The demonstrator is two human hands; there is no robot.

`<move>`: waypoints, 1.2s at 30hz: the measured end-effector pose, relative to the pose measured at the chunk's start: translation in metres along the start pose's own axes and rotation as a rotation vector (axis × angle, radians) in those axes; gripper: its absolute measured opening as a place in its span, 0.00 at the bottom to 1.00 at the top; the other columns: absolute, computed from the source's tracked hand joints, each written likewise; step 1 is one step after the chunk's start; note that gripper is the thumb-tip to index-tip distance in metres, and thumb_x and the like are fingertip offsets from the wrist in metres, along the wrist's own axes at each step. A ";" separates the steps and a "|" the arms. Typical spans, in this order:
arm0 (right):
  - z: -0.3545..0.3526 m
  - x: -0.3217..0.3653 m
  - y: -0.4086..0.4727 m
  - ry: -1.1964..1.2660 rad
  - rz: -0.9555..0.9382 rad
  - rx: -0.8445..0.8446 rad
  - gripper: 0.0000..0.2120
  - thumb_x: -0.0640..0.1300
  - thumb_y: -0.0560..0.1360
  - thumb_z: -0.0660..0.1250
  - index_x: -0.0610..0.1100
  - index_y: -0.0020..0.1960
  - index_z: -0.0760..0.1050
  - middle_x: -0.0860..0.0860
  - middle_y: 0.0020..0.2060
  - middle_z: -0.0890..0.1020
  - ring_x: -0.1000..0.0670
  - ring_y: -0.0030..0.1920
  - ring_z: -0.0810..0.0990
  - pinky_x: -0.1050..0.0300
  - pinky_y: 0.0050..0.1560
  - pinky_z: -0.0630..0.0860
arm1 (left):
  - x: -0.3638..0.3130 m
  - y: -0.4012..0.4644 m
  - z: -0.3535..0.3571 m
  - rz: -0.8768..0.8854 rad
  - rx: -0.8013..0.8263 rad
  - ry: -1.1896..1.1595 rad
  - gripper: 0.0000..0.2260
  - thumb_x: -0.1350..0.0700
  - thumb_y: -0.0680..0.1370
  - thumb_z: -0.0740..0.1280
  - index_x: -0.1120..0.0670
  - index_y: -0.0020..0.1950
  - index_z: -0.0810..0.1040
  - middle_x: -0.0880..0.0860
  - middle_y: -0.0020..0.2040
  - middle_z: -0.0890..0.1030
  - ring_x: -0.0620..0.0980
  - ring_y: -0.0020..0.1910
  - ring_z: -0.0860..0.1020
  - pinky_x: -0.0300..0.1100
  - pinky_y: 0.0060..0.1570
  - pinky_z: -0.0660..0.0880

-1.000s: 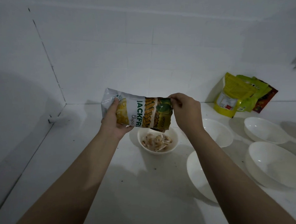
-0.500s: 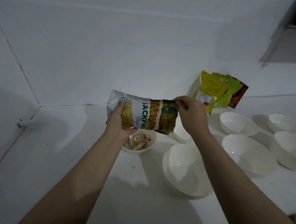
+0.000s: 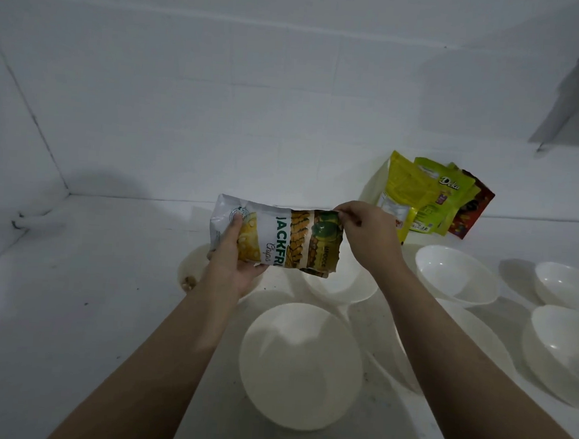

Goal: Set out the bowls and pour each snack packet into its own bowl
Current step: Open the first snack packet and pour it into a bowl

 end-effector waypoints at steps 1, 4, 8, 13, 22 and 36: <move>0.001 -0.004 0.002 0.009 -0.002 0.015 0.11 0.38 0.79 0.62 0.42 0.53 0.83 0.51 0.41 0.83 0.53 0.42 0.78 0.75 0.35 0.67 | 0.002 -0.003 0.001 0.013 0.006 0.008 0.34 0.48 0.68 0.78 0.53 0.70 0.68 0.61 0.60 0.80 0.63 0.56 0.80 0.59 0.42 0.79; 0.005 -0.016 0.005 0.001 -0.010 0.041 0.10 0.38 0.79 0.63 0.42 0.52 0.83 0.52 0.39 0.80 0.52 0.41 0.77 0.76 0.34 0.66 | 0.007 -0.007 0.007 0.030 0.047 0.091 0.22 0.48 0.77 0.70 0.55 0.68 0.72 0.60 0.61 0.79 0.60 0.57 0.79 0.57 0.43 0.77; 0.009 -0.037 0.004 -0.021 0.000 0.098 0.10 0.38 0.78 0.63 0.44 0.49 0.84 0.52 0.39 0.82 0.51 0.42 0.78 0.74 0.34 0.64 | 0.009 -0.010 0.011 0.058 -0.005 0.122 0.26 0.49 0.76 0.71 0.52 0.71 0.67 0.58 0.62 0.79 0.59 0.55 0.80 0.56 0.38 0.79; 0.003 -0.052 0.007 -0.075 0.010 0.132 0.10 0.40 0.79 0.64 0.46 0.51 0.84 0.50 0.42 0.84 0.51 0.44 0.78 0.61 0.39 0.66 | 0.006 -0.008 0.017 0.128 -0.053 0.139 0.32 0.51 0.73 0.75 0.50 0.71 0.63 0.58 0.64 0.76 0.61 0.55 0.78 0.59 0.36 0.80; -0.002 -0.060 0.007 -0.258 0.010 0.169 0.12 0.41 0.79 0.61 0.49 0.53 0.83 0.49 0.48 0.85 0.45 0.49 0.81 0.54 0.44 0.77 | 0.003 -0.002 0.029 0.179 -0.082 0.232 0.36 0.52 0.71 0.77 0.52 0.70 0.58 0.58 0.63 0.74 0.61 0.58 0.77 0.60 0.33 0.80; -0.003 -0.059 0.007 -0.253 0.009 0.157 0.12 0.41 0.79 0.62 0.49 0.53 0.84 0.50 0.48 0.85 0.46 0.50 0.81 0.54 0.44 0.75 | -0.006 0.003 0.032 0.202 -0.033 0.240 0.37 0.51 0.68 0.79 0.50 0.71 0.62 0.59 0.65 0.74 0.63 0.59 0.77 0.65 0.38 0.79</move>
Point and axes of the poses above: each hand's wrist, its own y-axis towards the middle knuckle, its own z-axis out of the palm, x = y × z, the point moved 7 cm from there along y, towards the middle knuckle
